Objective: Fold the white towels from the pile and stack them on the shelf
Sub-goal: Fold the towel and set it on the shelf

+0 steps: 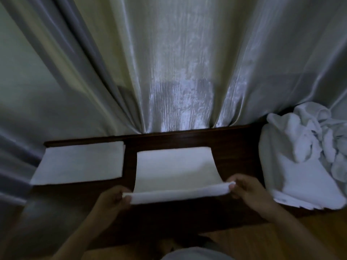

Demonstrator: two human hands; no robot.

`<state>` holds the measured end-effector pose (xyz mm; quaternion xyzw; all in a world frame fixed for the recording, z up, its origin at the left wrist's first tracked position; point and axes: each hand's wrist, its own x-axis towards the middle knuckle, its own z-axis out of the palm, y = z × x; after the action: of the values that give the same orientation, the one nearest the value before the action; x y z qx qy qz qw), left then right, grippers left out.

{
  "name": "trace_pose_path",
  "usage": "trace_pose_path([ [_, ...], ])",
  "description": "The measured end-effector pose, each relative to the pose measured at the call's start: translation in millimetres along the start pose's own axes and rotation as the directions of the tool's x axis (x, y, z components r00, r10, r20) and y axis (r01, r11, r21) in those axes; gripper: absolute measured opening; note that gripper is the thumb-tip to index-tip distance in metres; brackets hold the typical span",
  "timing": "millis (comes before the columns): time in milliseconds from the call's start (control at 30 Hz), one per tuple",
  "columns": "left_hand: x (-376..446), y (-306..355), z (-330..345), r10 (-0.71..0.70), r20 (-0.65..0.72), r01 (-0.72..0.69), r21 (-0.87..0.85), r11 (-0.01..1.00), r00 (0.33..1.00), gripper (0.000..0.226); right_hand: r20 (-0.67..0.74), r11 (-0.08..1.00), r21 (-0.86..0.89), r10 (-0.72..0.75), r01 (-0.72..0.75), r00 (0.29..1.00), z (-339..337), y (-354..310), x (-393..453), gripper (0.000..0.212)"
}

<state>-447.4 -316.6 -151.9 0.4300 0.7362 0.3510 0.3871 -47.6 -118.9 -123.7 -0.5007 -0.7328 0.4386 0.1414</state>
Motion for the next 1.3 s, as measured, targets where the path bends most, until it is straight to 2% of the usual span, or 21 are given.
trace_pose_path([
  [100,-17,-35,23,-0.185,0.058,0.189,-0.056,0.98,0.981,0.011,0.078,0.992,-0.02,0.129,-0.128,0.989,25,29,-20,0.019],
  [167,-25,-45,31,-0.214,0.055,0.216,-0.034,0.976,0.975,0.008,0.1,0.984,-0.027,0.177,-0.175,0.979,34,39,-26,0.019],
  [333,-26,-40,28,-0.243,0.116,0.236,0.074,0.969,0.963,0.007,0.167,0.981,-0.066,0.192,-0.183,0.967,33,39,-23,0.02],
  [400,-15,-32,21,-0.226,0.108,0.216,0.096,0.972,0.968,0.005,0.143,0.982,-0.044,0.19,-0.185,0.971,28,30,-13,0.018],
  [567,30,-7,2,-0.152,0.042,0.154,-0.053,0.987,0.988,0.013,0.025,0.976,0.101,0.191,-0.193,0.981,17,3,30,0.017],
  [733,96,6,8,-0.159,-0.11,0.16,0.007,0.987,0.981,0.015,-0.063,0.959,0.152,0.249,-0.238,0.966,28,4,87,0.021],
  [833,138,-2,25,-0.253,-0.148,0.254,-0.007,0.967,0.956,0.014,-0.08,0.939,0.153,0.323,-0.308,0.943,42,18,128,0.02],
  [933,152,-1,36,-0.29,-0.189,0.275,-0.103,0.956,0.938,0.012,-0.115,0.905,0.235,0.387,-0.354,0.915,51,21,145,0.018],
  [1167,164,-8,51,-0.42,-0.258,0.386,-0.172,0.906,0.87,0.017,-0.102,0.822,0.286,0.538,-0.493,0.837,69,38,165,0.022],
  [1233,155,-6,51,-0.441,-0.237,0.417,-0.148,0.897,0.866,0.024,-0.107,0.799,0.311,0.567,-0.515,0.817,69,36,159,0.028],
  [1300,139,-12,48,-0.496,-0.145,0.48,-0.133,0.867,0.856,0.027,-0.075,0.776,0.296,0.601,-0.558,0.796,68,35,143,0.028],
])
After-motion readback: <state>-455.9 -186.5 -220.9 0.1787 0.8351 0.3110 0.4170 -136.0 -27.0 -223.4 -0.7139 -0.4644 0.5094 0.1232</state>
